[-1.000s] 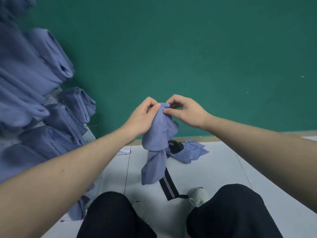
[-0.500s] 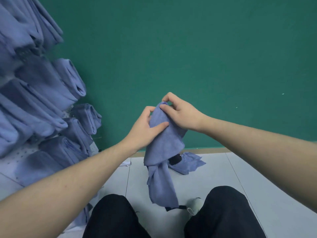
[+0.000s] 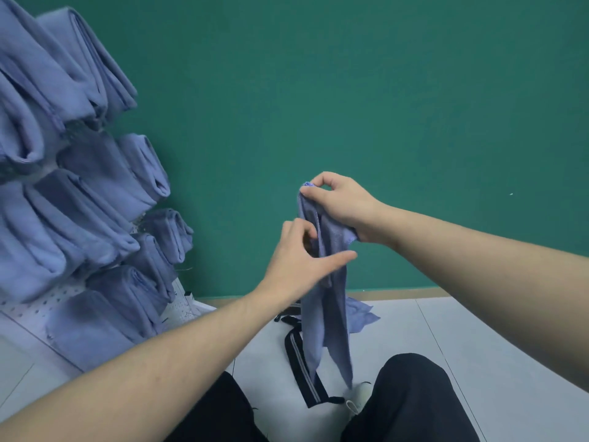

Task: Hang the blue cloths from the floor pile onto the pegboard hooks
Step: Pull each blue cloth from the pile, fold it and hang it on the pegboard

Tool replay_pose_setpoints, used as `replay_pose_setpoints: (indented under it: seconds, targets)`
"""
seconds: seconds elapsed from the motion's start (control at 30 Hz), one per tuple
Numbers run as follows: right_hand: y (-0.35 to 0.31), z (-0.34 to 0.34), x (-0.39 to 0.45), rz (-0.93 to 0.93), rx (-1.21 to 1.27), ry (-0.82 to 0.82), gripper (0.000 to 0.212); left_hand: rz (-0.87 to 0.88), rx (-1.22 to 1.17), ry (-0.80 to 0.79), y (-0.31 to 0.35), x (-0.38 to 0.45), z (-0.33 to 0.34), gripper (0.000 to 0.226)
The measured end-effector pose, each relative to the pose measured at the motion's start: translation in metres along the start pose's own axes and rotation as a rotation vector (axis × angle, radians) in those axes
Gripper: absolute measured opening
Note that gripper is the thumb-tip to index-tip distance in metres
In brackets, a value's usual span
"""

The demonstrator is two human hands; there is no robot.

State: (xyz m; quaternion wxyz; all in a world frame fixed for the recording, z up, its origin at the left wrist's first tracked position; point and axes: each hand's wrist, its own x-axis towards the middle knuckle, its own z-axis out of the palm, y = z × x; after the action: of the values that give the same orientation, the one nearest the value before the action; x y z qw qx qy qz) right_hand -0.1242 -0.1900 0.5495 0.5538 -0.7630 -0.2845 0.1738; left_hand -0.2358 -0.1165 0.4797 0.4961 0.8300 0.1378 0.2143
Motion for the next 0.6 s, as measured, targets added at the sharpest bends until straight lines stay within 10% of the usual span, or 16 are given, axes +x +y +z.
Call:
replay_pose_setpoints:
  seconds: [0.27, 0.6]
  targets:
    - [-0.01, -0.028, -0.007, -0.019, -0.165, -0.006, 0.024, -0.015, -0.162, -0.114, -0.01, 0.005, -0.009, 0.014]
    - [0.006, -0.079, -0.015, -0.198, -0.851, -0.219, 0.04, -0.094, -0.182, 0.125, -0.031, 0.031, -0.058, 0.018]
